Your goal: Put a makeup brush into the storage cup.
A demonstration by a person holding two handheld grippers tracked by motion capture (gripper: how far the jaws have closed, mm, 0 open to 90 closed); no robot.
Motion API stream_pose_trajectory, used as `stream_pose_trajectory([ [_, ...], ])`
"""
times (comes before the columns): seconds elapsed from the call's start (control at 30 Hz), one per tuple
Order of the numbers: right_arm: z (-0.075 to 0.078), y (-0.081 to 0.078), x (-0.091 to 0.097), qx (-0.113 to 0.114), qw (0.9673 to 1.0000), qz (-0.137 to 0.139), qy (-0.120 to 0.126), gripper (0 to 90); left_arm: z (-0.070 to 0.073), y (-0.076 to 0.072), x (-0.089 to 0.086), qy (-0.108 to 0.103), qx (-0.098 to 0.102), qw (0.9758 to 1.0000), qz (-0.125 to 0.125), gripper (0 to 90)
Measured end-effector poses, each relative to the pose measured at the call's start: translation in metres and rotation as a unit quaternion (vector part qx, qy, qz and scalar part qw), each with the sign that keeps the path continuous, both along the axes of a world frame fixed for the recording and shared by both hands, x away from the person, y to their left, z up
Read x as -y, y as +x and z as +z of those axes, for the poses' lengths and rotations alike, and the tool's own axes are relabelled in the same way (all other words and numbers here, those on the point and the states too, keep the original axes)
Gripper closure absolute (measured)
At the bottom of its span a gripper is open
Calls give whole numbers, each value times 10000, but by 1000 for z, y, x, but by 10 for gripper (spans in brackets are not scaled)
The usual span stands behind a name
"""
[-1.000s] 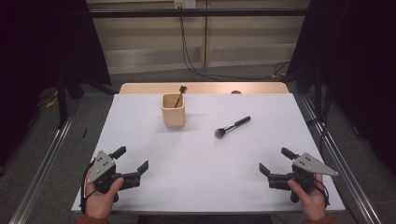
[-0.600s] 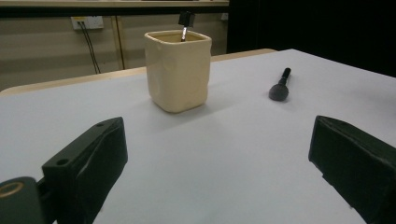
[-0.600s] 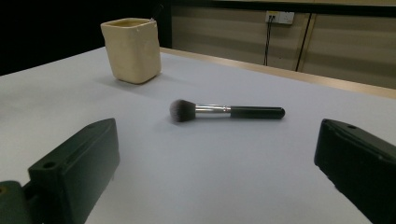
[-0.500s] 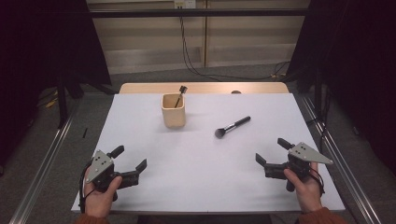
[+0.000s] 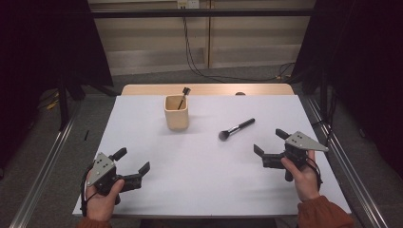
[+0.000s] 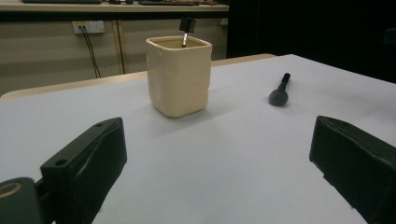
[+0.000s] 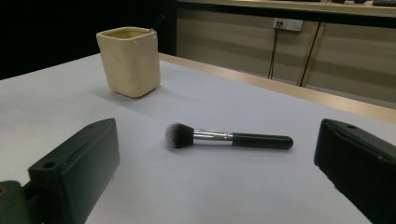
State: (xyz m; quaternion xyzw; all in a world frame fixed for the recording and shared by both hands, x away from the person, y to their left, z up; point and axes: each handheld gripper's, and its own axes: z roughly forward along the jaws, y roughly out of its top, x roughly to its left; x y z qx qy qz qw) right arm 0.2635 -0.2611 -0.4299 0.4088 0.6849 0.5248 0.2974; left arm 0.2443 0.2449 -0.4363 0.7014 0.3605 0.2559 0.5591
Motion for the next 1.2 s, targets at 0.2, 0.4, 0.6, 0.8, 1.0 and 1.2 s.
stream_pose_trajectory([
  [0.2, 2, 14, -2, -23, 10000, 36, 80, 0, -1, 2, -2, 16, -7, 10000, 49, 41],
  [0.4, 5, 27, -4, -4, 9999, 32, 97, 0, -1, 2, -1, -18, -47, 10000, 78, 35],
  [0.6, 7, 39, -8, 13, 10000, 64, 23, 0, -1, 2, -2, 4, -44, 10000, 85, 35],
  [0.8, 14, 52, -11, 85, 9999, 92, -60, 0, -1, 2, -3, 1, -38, 9999, 106, 35],
  [1.0, 24, 64, -15, 167, 9997, 131, -130, 0, -1, 2, -4, 4, -33, 9999, 102, 35],
  [1.2, 26, 75, -19, 149, 9997, 119, -149, 0, -1, 2, -4, -12, -30, 9999, 108, 35],
])
